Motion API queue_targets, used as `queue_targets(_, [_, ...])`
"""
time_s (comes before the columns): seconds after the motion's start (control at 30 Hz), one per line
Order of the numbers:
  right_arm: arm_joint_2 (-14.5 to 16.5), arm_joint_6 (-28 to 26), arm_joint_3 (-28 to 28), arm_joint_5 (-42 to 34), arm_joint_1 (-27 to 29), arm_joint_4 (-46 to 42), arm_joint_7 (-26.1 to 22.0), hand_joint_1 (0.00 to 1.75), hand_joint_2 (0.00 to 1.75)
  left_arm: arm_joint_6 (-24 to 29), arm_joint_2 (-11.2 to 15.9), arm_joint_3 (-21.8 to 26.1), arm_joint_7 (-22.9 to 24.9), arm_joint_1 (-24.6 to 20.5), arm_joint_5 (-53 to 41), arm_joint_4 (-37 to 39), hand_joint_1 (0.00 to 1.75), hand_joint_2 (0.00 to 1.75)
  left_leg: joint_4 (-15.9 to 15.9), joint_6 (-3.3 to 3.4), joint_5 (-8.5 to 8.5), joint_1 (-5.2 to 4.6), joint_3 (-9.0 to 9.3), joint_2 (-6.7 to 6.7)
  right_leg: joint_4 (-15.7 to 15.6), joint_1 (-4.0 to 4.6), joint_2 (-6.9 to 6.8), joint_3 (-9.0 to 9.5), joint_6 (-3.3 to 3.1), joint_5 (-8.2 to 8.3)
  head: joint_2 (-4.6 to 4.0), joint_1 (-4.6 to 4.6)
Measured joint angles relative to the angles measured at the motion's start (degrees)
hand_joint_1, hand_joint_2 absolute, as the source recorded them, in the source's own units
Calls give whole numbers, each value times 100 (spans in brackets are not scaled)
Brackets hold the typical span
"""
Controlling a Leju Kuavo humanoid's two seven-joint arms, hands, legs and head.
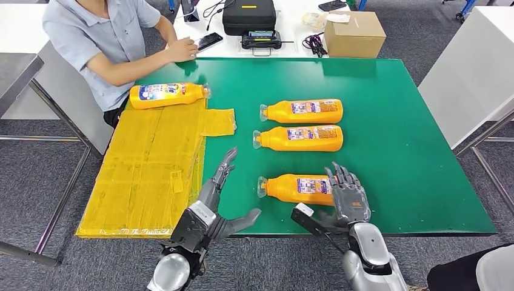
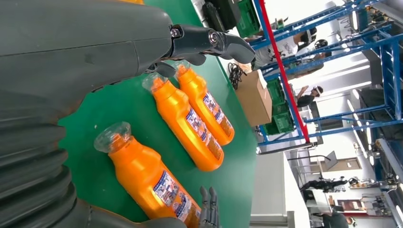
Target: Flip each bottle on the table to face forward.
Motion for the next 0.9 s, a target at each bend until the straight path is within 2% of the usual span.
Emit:
queue_targets(0.3, [-119,-9,261,243,-338,458,45,0,175,4,0,-51,-43,-14,-140,3,0,175,0,0,1,-2,1,0,0,-1,0,0,1,1,0,-1])
queue_targets(0.9, [-118,-1,386,250,-358,540,61,0,175,5,3,-104,-43,-23,-192,3,0,175,0,0,0,0,0,-1,0,0,0,-1,0,0,0,-1])
